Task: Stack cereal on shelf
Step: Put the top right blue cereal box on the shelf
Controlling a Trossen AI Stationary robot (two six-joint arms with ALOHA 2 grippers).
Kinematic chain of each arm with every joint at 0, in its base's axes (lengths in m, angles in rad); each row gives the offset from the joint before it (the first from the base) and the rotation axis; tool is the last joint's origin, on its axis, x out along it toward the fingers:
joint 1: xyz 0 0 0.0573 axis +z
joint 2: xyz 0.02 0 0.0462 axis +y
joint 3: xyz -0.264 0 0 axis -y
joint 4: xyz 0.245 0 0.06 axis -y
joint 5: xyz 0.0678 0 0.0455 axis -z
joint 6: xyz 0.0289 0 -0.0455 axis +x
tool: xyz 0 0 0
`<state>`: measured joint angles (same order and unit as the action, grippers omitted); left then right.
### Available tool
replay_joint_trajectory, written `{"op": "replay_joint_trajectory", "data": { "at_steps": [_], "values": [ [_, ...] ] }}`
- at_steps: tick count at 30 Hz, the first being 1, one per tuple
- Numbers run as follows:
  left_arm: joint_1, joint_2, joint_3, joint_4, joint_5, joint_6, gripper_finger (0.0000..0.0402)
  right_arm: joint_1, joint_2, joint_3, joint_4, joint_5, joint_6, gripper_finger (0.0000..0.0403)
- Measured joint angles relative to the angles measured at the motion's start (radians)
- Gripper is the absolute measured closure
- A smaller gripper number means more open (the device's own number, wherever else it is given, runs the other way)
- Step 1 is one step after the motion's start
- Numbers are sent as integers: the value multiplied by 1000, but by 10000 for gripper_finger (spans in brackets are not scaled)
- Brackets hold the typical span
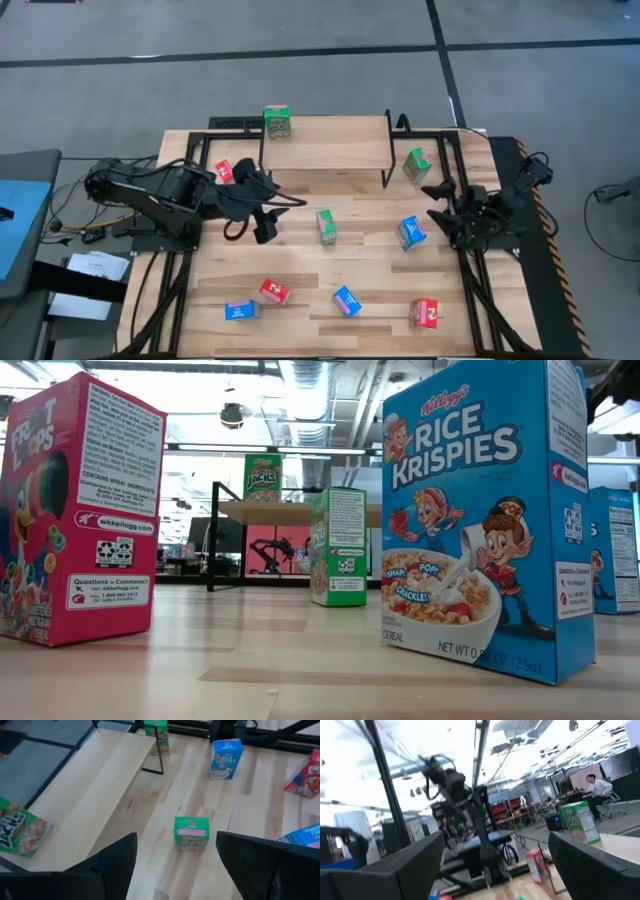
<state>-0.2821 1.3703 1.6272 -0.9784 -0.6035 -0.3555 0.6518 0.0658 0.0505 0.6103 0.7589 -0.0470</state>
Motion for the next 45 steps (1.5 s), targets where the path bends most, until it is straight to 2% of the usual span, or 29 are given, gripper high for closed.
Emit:
{"op": "replay_joint_trajectory", "data": {
  "at_steps": [6,14,22,30,38,45],
  "values": [
    [0,-6,0,5,-4,88,140,0,0,43,61,6,-82,21],
    [2,-6,0,52,-7,197,140,2,43,235,-184,22,-89,21],
    [2,-6,0,115,-12,266,127,2,203,377,-355,86,5,21],
    [2,-6,0,115,-11,257,125,2,364,544,-596,185,235,21],
    [2,-6,0,115,-5,235,125,2,462,701,-930,186,566,21],
    [2,5,0,114,-7,261,125,2,533,817,-1187,171,768,21]
  ]
}}
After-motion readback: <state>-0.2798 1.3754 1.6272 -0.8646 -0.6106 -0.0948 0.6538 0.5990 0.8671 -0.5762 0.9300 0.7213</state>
